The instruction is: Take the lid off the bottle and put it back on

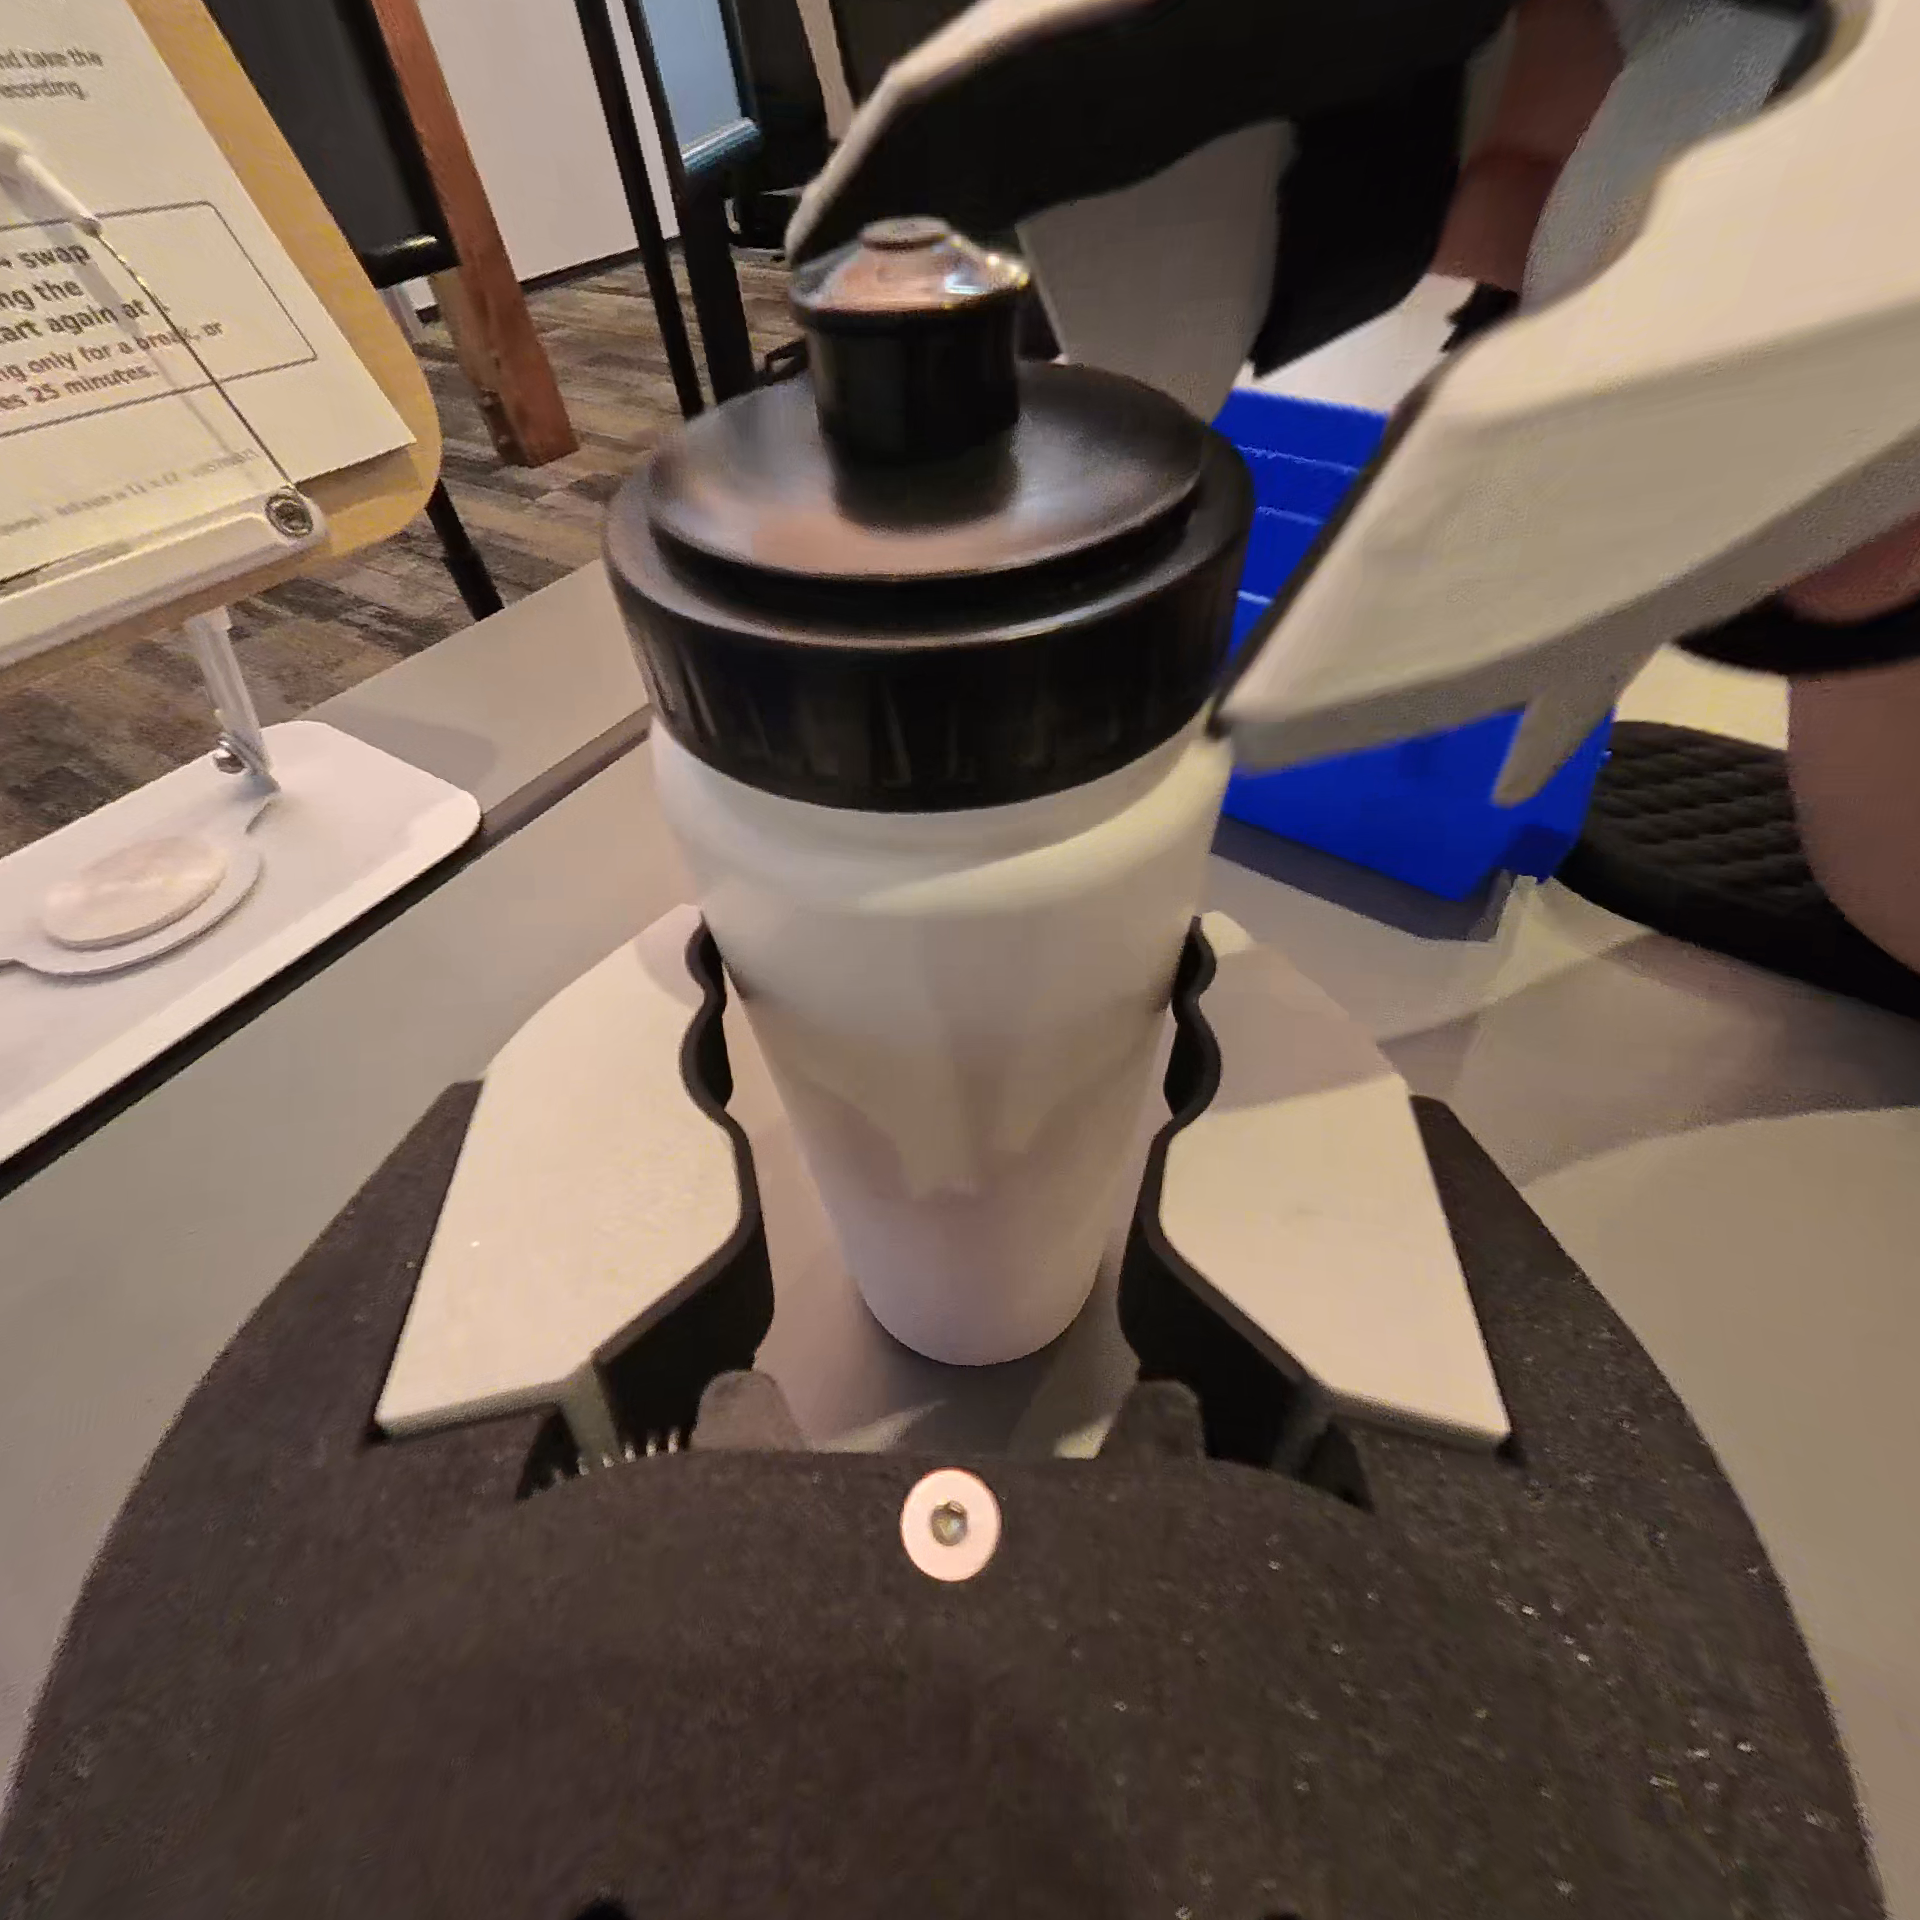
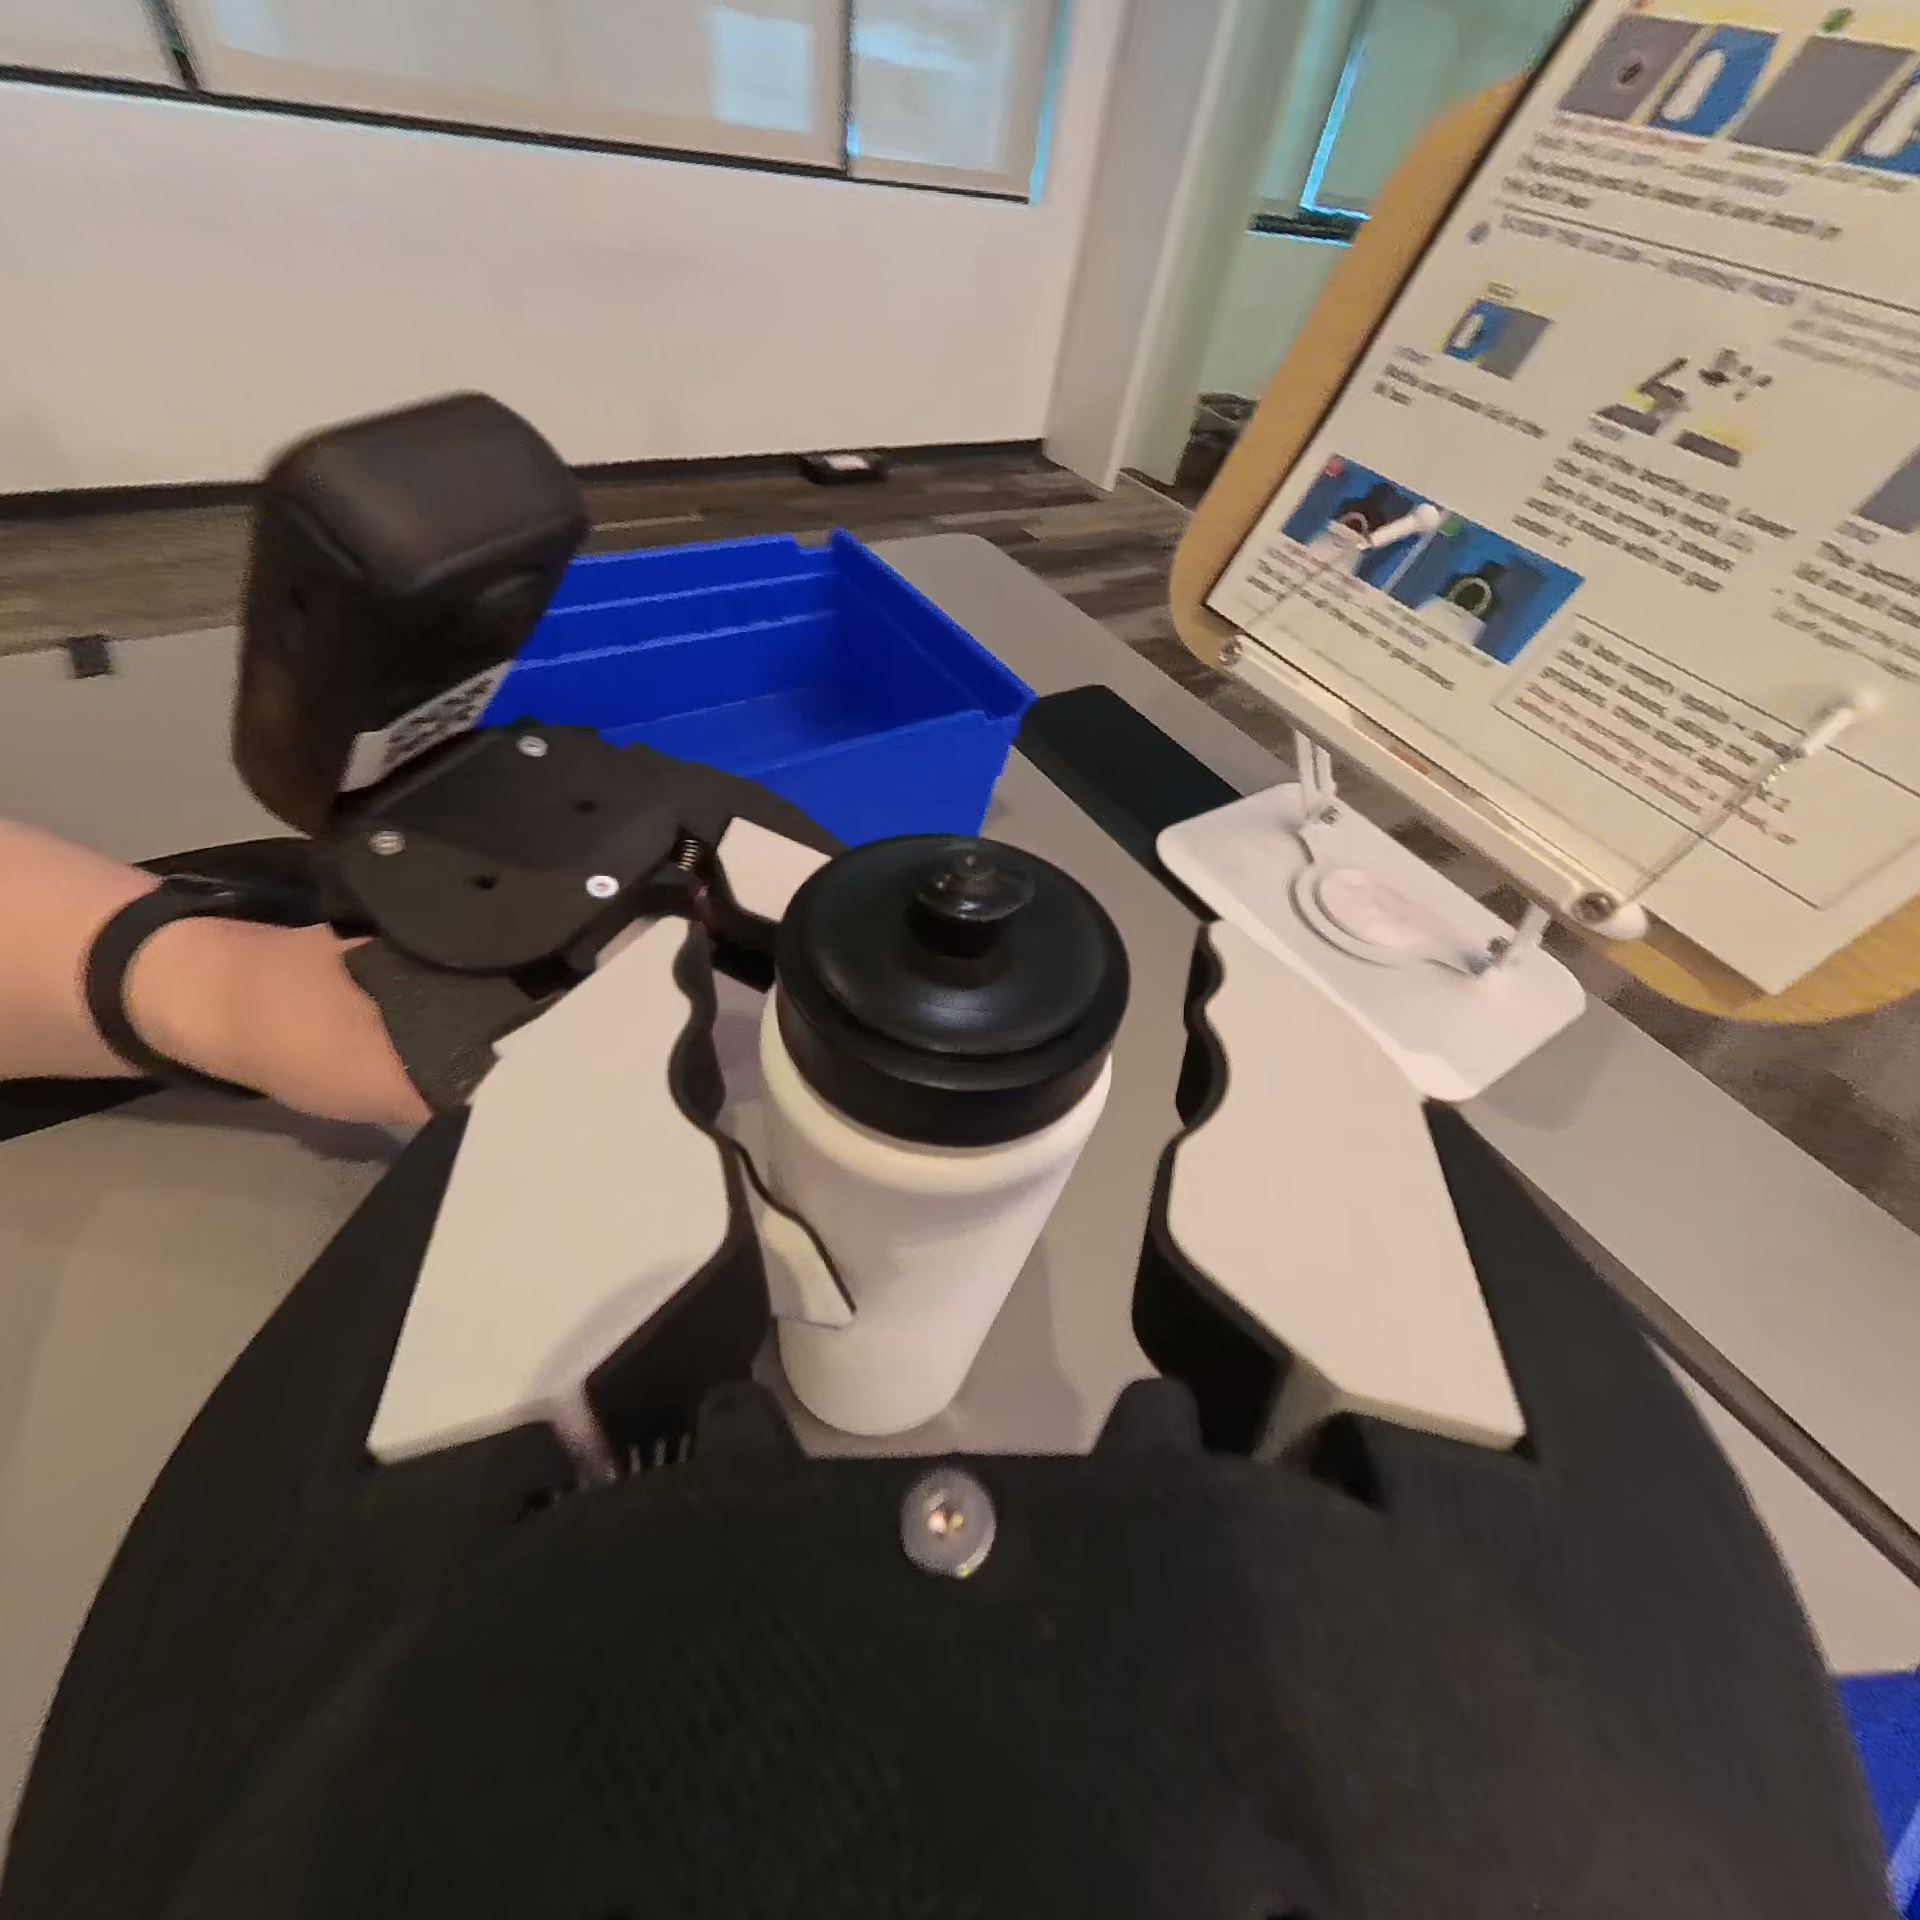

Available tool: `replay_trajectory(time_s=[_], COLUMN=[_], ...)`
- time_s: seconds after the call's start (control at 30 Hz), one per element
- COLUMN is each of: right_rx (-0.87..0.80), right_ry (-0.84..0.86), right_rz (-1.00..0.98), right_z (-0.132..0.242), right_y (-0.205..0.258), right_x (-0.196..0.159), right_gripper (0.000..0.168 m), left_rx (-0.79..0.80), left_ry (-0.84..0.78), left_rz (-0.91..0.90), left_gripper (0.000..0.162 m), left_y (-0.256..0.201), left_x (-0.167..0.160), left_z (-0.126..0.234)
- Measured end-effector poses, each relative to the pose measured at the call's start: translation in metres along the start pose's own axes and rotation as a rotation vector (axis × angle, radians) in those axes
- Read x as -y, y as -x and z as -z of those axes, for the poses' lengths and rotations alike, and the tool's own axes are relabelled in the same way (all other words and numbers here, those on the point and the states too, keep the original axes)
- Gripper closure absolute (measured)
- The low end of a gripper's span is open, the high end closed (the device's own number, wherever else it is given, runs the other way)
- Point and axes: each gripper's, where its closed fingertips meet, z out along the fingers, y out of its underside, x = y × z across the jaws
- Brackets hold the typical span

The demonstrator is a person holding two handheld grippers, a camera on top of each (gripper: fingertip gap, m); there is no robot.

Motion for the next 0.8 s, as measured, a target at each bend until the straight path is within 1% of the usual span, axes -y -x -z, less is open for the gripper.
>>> replay_trajectory(time_s=[0.07, 0.1, 0.17, 0.33, 0.43, 0.5, 0.53, 0.57, 0.63, 0.7, 0.8], right_rx=[0.01, 0.025, 0.109, 0.454, 0.7, 0.819, 0.852, 0.855, 0.761, 0.618, 0.328], right_ry=[0.036, 0.046, 0.041, 0.018, -0.047, -0.102, -0.12, -0.127, -0.109, -0.097, -0.086], right_rz=[0.041, 0.077, 0.103, 0.075, 0.117, 0.132, 0.122, 0.108, 0.053, -0.012, -0.015], right_z=[-0.008, -0.009, -0.006, 0.019, 0.045, 0.058, 0.061, 0.06, 0.047, 0.033, 0.013], right_y=[0.003, 0.003, 0.006, 0.018, 0.035, 0.045, 0.047, 0.047, 0.035, 0.022, 0.005], right_x=[-0.009, -0.012, -0.013, -0.015, -0.018, -0.018, -0.018, -0.018, -0.014, -0.005, 0.004], right_gripper=[0.082, 0.087, 0.09, 0.094, 0.094, 0.094, 0.094, 0.094, 0.093, 0.08, 0.079], left_rx=[0.0, -0.003, -0.018, -0.179, -0.36, -0.445, -0.468, -0.469, -0.39, -0.271, -0.121], left_ry=[0.005, 0.007, 0.009, 0.003, -0.007, -0.018, -0.019, -0.018, -0.008, -0.003, -0.008], left_rz=[-0.021, -0.038, -0.052, -0.088, -0.127, -0.157, -0.167, -0.169, -0.13, -0.089, -0.042], left_gripper=[0.079, 0.079, 0.079, 0.079, 0.079, 0.079, 0.079, 0.079, 0.079, 0.079, 0.079], left_y=[-0.003, -0.005, -0.008, -0.029, -0.059, -0.075, -0.08, -0.081, -0.069, -0.048, -0.021], left_x=[0.0, 0.0, 0.0, 0.001, 0.0, 0.0, -0.001, -0.001, 0.0, 0.001, 0.001], left_z=[-0.001, -0.001, -0.001, -0.001, 0.002, 0.005, 0.007, 0.007, 0.002, -0.002, -0.003])
